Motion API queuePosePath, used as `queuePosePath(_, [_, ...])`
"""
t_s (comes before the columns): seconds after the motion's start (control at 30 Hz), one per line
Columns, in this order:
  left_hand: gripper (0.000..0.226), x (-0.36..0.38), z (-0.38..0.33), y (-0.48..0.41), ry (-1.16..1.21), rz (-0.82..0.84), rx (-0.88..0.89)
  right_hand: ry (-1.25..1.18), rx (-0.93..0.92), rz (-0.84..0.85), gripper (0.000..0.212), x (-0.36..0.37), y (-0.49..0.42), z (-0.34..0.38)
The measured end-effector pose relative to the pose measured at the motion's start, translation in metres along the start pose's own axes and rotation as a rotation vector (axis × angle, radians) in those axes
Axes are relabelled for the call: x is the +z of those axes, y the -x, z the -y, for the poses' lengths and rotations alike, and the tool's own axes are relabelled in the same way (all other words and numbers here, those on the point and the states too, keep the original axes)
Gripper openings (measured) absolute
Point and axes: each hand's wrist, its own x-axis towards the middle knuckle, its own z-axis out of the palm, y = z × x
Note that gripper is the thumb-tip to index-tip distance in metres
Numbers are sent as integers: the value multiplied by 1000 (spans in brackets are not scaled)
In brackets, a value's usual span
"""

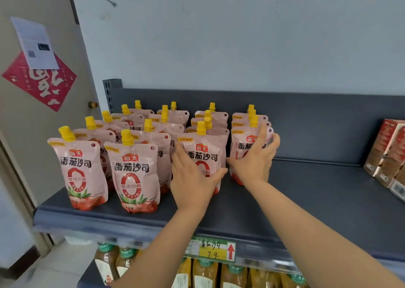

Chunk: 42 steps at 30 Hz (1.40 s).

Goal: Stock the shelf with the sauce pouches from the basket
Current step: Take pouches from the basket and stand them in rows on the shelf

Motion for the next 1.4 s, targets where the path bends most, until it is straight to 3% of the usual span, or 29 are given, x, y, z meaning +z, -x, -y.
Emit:
queuePosePath(0.3, [137, -10, -1, 4, -39, 108, 17, 122, -34, 152, 127, -16, 13, -3])
queuePosePath(0.5, [141, -22, 10, 14, -19, 201, -3, 154, -28, 175, 107, -45, 33, -9])
queuePosePath(0.67, [129, -41, 7, 34, -26, 211, 45, 293, -60, 117, 94, -96, 58, -16])
queuePosePath(0.77, [118, -55, -2, 55, -41, 203, 158, 375, -67, 60, 87, -132, 80, -23])
queuePosePath(0.93, [100, -63, -22, 110, -54, 229, 529, 453, -38, -39, 77, -194, 129, -47])
queuePosePath(1.1, [91, -46, -45, 199, -2, 429, 828, 578, 54, -19, 72, -257, 189, -104])
queuePosePath(1.4, [83, 23, -90, 333, -70, 793, 1065, 615, 641, 93, 68, -329, 270, -234])
